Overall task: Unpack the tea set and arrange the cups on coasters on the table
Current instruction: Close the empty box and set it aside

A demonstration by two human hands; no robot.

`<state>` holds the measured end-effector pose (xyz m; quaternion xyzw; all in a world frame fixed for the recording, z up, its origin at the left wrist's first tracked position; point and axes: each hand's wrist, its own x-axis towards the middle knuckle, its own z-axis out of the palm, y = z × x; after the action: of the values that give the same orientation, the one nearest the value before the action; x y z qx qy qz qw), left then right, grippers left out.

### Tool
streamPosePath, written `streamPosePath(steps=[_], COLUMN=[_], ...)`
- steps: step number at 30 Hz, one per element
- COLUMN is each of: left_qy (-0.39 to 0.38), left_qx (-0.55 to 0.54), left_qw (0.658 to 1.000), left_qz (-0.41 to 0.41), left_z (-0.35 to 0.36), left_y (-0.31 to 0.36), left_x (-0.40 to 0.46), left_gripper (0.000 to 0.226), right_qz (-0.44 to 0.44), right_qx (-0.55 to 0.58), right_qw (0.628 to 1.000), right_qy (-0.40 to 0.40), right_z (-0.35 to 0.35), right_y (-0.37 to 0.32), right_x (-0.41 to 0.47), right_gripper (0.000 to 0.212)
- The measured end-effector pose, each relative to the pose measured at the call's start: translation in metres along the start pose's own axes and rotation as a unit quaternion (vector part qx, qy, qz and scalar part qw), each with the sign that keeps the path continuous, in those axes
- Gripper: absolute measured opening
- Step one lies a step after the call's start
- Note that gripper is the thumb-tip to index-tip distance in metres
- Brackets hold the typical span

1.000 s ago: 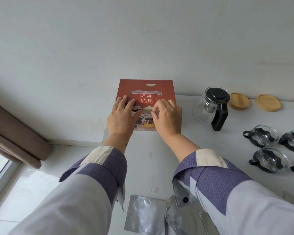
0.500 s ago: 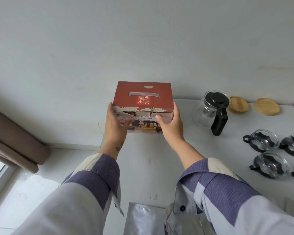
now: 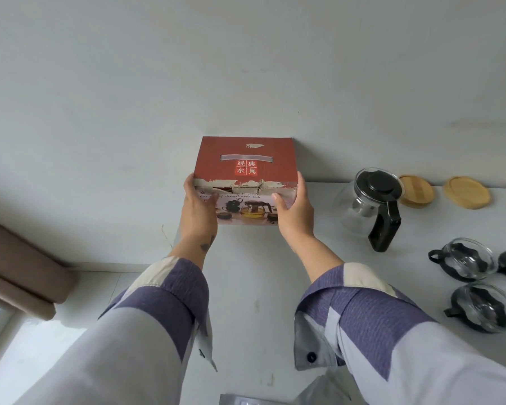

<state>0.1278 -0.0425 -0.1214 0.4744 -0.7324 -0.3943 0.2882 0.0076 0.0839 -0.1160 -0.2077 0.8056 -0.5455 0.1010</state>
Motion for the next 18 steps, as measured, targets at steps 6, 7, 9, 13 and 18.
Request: streamPosePath(steps=[6, 7, 9, 13, 18], left_qy=[-0.011, -0.018, -0.011, 0.063, 0.033], left_qx=[0.106, 0.126, 0.184, 0.302, 0.288], left_qw=[0.994, 0.992, 0.983, 0.946, 0.93], left_qz=[-0.004, -0.005, 0.003, 0.097, 0.225], left_z=[-0.004, -0.006, -0.009, -0.006, 0.028], left_y=[0.002, 0.005, 0.012, 0.039, 0.072], left_x=[0.005, 0.004, 0.0, -0.023, -0.067], left_gripper=[0.058, 0.063, 0.074, 0.079, 0.071], right_qz=[0.009, 0.018, 0.048, 0.096, 0.087], right_qx=[0.001, -0.004, -0.025, -0.066, -0.077], right_qw=[1.0, 1.0, 0.996, 0.984, 0.979], right_qy=[-0.005, -0.02, -0.07, -0.132, -0.165], right_z=[-0.001, -0.006, -0.015, -0.048, -0.109], right_y=[-0.005, -0.006, -0.01, -0.013, -0.006], right_x=[-0.001, 0.0, 0.001, -0.006, -0.023], right_gripper=[0.07, 0.072, 0.078, 0.07, 0.052])
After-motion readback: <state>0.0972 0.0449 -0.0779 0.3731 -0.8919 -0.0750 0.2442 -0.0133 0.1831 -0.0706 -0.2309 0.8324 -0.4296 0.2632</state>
